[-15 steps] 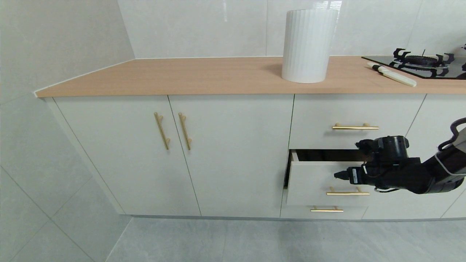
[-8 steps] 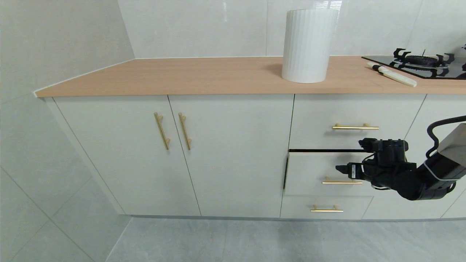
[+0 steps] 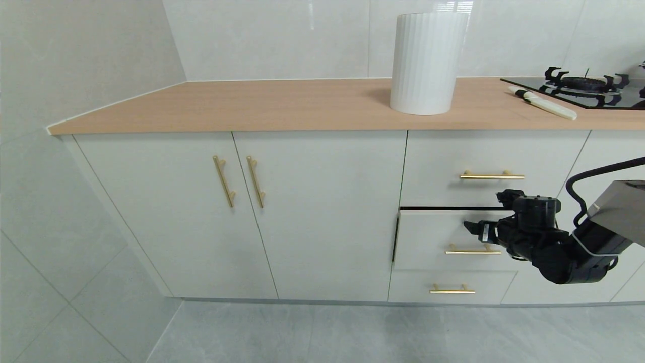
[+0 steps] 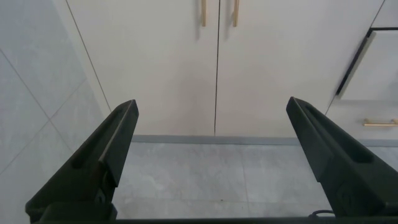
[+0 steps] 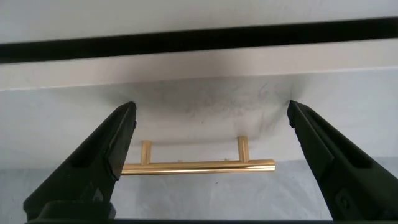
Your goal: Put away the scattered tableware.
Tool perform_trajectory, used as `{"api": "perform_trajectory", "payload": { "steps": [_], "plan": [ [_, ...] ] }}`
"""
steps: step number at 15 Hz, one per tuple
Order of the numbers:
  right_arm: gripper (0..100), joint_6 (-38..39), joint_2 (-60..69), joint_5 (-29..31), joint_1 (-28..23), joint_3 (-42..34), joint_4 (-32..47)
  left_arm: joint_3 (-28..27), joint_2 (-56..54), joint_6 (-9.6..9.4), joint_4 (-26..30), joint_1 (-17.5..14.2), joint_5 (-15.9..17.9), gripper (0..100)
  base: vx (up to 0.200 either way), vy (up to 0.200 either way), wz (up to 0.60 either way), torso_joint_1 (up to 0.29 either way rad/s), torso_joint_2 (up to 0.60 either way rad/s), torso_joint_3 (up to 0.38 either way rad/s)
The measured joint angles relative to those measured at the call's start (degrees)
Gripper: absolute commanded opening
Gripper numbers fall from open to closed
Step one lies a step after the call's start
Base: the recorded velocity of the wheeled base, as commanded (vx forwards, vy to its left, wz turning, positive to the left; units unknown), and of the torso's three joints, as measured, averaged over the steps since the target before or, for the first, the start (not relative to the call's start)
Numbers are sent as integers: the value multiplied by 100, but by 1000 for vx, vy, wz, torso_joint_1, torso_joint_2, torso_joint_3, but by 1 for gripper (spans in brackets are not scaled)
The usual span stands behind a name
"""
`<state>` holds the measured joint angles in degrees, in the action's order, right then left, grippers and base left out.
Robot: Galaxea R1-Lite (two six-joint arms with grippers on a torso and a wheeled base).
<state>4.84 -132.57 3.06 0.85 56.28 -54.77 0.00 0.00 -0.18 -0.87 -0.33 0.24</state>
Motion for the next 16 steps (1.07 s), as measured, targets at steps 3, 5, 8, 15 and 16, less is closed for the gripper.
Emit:
{"api": "perform_trajectory", "payload": {
  "steps": [3, 5, 8, 15, 16],
  "plan": [
    [100, 158, -43, 9, -6, 110, -212, 0, 0, 0, 0, 0, 2, 100, 0, 0, 0, 0, 0, 0],
    [100, 230, -59, 17, 0, 166, -286, 0, 0, 0, 0, 0, 0, 100, 0, 0, 0, 0, 0, 0],
    [100, 252, -87, 50, 7, 247, -295, 0, 0, 0, 0, 2, 0, 100, 0, 0, 0, 0, 0, 0],
    [100, 296, -172, 52, 9, 350, -317, 0, 0, 0, 0, 0, 2, 100, 0, 0, 0, 0, 0, 0],
    [100, 296, -221, 79, 9, 400, -385, 0, 0, 0, 2, 0, 2, 100, 0, 0, 0, 0, 0, 0]
  ]
}}
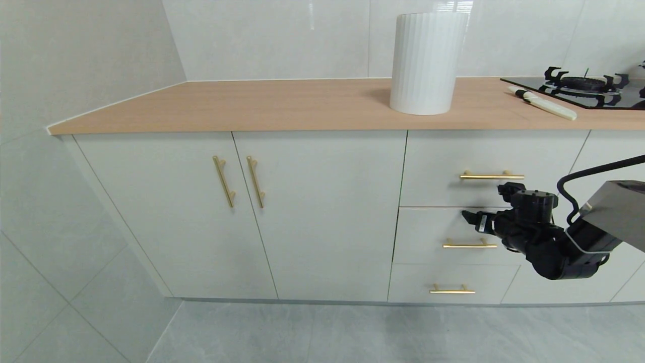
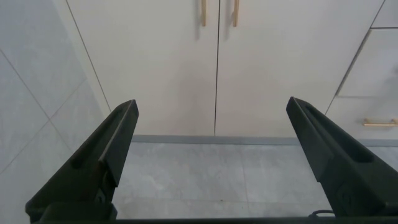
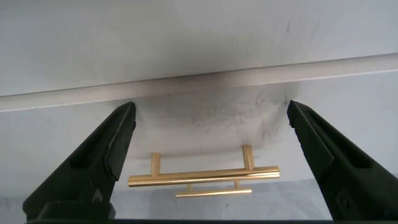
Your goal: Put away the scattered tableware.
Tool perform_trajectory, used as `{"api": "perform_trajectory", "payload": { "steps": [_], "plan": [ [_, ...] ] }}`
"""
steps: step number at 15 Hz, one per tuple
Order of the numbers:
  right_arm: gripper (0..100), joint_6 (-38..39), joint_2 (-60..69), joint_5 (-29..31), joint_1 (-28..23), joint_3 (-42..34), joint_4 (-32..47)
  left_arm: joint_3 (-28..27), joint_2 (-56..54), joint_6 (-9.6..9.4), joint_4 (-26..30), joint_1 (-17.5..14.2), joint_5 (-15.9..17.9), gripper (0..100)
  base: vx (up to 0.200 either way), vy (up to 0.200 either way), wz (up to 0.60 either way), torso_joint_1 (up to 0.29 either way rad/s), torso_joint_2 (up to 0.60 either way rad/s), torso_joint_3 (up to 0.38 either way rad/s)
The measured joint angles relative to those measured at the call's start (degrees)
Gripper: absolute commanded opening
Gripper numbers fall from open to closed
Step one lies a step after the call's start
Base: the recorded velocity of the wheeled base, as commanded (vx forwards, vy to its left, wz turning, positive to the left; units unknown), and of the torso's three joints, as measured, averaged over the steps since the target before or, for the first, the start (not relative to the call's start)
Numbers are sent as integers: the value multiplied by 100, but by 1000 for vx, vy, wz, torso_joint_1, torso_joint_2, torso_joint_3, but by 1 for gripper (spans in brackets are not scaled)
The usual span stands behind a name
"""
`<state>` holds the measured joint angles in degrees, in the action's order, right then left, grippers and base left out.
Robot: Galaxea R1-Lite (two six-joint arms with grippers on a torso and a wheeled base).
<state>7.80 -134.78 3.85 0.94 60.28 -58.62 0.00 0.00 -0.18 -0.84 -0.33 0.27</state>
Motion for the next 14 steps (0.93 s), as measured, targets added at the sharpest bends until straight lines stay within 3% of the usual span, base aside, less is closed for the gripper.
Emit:
{"api": "perform_trajectory", "payload": {
  "steps": [7, 14],
  "plan": [
    [100, 27, 83, 227, -9, -87, -178, 0, 0, 0, -2, 0, 0, 100, 0, 0, 0, 0, 0, 0],
    [100, 2, 2111, 176, 0, -1026, 293, 0, 0, 0, -2, 0, -2, 100, 0, 0, 0, 0, 0, 0]
  ]
}}
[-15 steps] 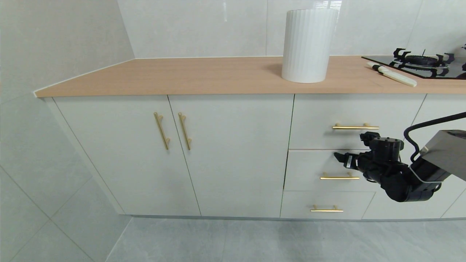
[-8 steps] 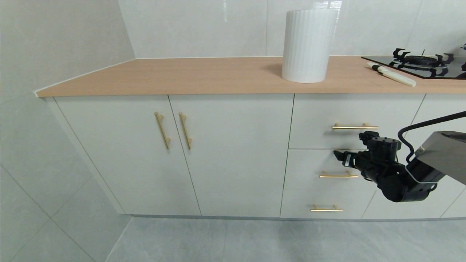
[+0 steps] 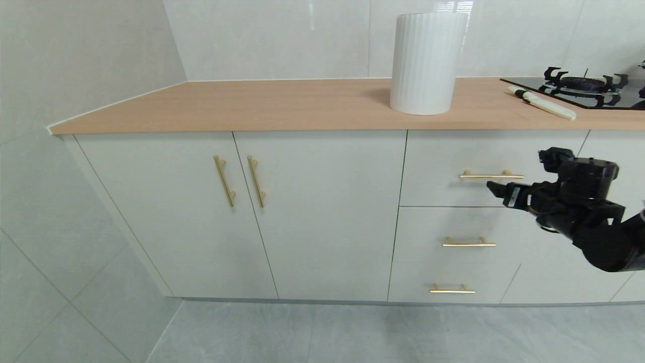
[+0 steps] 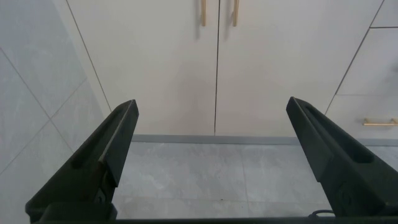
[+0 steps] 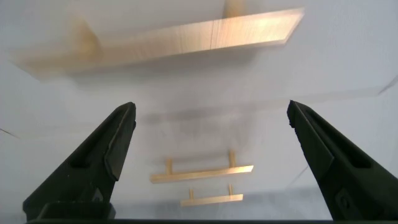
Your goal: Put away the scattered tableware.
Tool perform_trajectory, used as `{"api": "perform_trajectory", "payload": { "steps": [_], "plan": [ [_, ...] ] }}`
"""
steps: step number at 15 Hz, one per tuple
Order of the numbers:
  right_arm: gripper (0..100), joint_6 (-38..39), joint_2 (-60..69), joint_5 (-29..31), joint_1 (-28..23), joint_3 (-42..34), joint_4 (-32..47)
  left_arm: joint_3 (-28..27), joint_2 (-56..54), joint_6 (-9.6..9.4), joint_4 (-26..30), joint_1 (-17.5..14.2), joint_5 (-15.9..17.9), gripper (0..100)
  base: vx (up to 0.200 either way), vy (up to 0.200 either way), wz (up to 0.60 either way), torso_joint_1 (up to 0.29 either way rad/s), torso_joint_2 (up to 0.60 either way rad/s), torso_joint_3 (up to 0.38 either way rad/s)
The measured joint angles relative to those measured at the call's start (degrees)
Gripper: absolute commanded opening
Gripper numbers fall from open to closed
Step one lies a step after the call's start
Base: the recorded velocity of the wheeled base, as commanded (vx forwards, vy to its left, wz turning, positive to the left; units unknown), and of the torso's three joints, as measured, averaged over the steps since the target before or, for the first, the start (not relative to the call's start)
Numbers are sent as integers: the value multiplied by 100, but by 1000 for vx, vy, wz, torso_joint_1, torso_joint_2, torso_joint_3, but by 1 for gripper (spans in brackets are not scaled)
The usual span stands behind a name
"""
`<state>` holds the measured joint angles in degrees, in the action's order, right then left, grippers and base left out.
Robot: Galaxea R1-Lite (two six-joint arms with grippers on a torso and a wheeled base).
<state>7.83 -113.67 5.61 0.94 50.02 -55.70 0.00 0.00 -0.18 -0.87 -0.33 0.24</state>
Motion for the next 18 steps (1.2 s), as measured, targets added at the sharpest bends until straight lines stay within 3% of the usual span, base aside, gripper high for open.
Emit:
{"api": "perform_trajectory", "payload": {
  "steps": [5, 9, 11, 16, 18],
  "plan": [
    [100, -99, 2648, 11, 55, -1488, 41, -2, 0, 0, 0, 0, 2, 100, 0, 0, 0, 0, 0, 0],
    [100, -725, 5190, 66, 84, -3026, 372, -2, 0, 0, 0, 0, 2, 100, 0, 0, 0, 0, 0, 0],
    [100, -992, 6582, 93, 88, -3472, 1290, 0, 0, 0, 0, 0, 2, 100, 0, 0, 0, 0, 0, 0],
    [100, -1519, 9785, 191, 88, -3368, 5160, 0, 0, 0, 0, 0, 2, 100, 0, 0, 0, 0, 0, 0],
    [100, -1674, 10505, 490, 68, -3263, 5548, 0, 0, 0, 0, 0, 0, 100, 0, 0, 0, 0, 0, 0]
  ]
}}
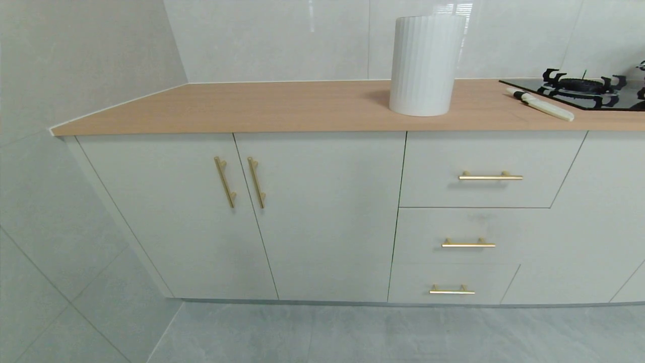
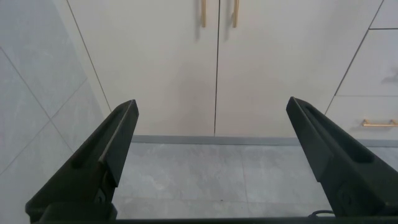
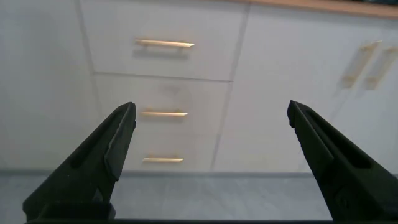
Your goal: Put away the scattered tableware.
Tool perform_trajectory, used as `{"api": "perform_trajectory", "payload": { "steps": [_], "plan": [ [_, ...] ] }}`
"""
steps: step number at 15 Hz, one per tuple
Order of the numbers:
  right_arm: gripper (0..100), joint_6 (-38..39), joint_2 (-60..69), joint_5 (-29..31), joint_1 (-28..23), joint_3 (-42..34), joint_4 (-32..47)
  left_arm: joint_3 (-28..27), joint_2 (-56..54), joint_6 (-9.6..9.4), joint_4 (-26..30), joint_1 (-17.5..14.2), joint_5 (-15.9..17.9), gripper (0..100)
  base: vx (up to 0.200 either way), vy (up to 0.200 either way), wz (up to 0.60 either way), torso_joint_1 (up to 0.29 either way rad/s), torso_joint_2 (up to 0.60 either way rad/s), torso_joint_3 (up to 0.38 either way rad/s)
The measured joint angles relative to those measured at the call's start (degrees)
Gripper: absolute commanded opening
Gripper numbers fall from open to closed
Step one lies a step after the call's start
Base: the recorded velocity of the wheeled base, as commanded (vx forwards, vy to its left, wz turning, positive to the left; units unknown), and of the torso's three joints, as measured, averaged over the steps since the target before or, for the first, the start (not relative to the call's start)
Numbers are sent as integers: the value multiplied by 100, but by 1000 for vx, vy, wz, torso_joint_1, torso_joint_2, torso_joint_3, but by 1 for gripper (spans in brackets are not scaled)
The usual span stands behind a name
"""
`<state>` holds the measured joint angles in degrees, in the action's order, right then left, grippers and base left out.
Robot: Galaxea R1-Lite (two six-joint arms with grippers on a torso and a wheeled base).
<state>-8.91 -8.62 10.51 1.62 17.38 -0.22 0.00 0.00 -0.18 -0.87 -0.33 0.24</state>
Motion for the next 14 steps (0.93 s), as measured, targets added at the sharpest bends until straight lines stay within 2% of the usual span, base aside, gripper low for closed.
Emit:
{"api": "perform_trajectory", "payload": {
  "steps": [2, 5, 7, 9, 12, 14],
  "plan": [
    [100, -85, 474, 76, -80, -140, 6, 0, 0, 2, 0, 0, 2, 100, 0, 0, 0, 0, 0, 0],
    [100, 10, 768, 22, -132, -848, -366, -2, 0, 2, 0, 0, 2, 100, 0, 0, 0, 0, 0, 0],
    [100, 73, 835, -496, -135, -1389, -656, -2, 0, 2, 0, 0, 0, 100, 0, 0, 0, 0, 0, 0],
    [100, 229, 862, -805, -138, -1657, -368, -2, 0, 0, 0, 2, 0, 100, 0, 0, 0, 0, 0, 0],
    [100, 869, 878, -903, -138, -1712, -62, 0, 0, 0, 0, 0, 2, 100, 0, 0, 0, 0, 0, 0],
    [100, 902, 880, -972, -140, -1731, -11, 0, 0, 0, 0, 0, 0, 100, 0, 0, 0, 0, 0, 0]
  ]
}}
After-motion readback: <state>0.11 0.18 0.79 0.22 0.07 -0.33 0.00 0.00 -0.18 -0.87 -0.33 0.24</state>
